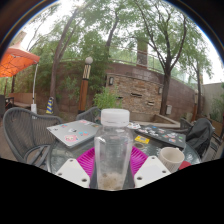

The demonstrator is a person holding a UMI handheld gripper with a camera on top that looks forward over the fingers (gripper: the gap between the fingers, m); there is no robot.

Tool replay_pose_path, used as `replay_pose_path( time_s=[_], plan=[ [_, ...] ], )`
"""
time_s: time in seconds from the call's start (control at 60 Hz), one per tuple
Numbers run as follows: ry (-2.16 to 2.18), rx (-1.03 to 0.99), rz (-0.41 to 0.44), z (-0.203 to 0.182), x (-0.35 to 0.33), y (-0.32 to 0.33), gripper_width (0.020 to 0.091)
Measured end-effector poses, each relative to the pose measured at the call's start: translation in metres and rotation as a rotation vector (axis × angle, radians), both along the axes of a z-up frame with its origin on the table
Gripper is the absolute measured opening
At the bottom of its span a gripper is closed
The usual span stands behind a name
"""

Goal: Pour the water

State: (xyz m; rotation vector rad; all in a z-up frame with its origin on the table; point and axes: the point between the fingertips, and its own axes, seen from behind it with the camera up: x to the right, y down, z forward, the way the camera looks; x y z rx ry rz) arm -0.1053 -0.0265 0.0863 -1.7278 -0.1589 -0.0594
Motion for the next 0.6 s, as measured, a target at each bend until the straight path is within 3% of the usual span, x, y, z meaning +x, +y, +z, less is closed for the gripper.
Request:
replay_pose_path(
  time_s=[0.133,0.2,0.3,0.383,0.417,0.5,0.533,0.6],
  plan=[
    [0.010,-0.061,0.074,-0.010,-0.005,0.003,0.0400],
    [0.128,-0.109,0.109,0.005,-0.010,0.012,0.0395],
    [0.436,-0.130,0.043,0.046,0.016,0.030,0.0395],
    [0.954,-0.220,0.041,0.067,0.029,0.037,0.0394],
    [1.106,-0.215,0.033,0.058,0.026,0.027,0.0395],
    [1.597,-0.297,-0.032,0.083,0.051,0.044,0.0394],
    [1.707,-0.297,-0.012,0.071,0.060,0.043,0.0393],
    [1.990,-0.337,-0.043,0.090,0.071,0.036,0.0392]
  ],
)
